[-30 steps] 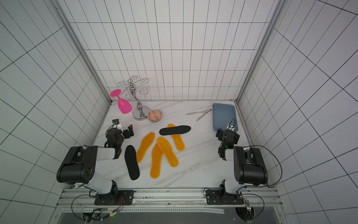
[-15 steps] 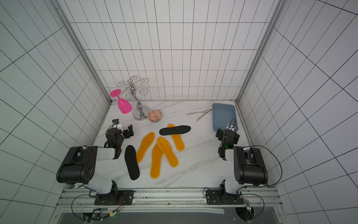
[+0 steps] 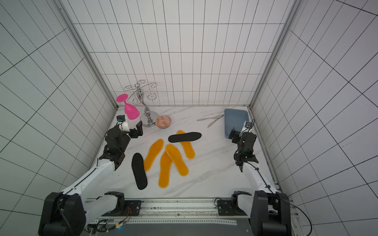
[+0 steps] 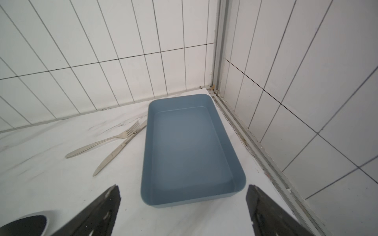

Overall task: Put the insoles into the storage box
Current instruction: Pick up the insole from the center of the board.

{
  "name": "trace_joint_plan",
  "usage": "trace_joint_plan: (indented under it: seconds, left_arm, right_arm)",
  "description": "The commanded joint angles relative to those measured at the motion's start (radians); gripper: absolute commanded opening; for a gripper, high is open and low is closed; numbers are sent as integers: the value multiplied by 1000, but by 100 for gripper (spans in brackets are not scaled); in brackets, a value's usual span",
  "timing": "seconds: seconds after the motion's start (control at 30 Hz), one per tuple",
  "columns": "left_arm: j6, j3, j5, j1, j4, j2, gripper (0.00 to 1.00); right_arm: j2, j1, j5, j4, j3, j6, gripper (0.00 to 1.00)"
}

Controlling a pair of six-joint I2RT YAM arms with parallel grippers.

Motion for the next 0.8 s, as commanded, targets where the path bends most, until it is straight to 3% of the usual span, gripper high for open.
trace_joint_plan:
  seconds: [0.0,0.23,0.4,0.6,0.77]
  left_arm:
    - [-117,76,47,-4,-267,-58,99]
    - [-336,164,243,-7,-556,-106,99]
    - [-429,192,359,-21,-691,-108,99]
    - [-492,166,417,-47,-786,-78,96]
    - [-515,105,432,-89,-762,-33,93]
  right_arm:
    - [-52,30,-181,-312,97,18,99]
    - [-120,115,-370,-714,255,-38,99]
    - [-106,178,-418,-916,334,-78,99]
    - [-95,241,-384,-981,335,-87,99]
    - [-72,292,-378,-970,332,-12,99]
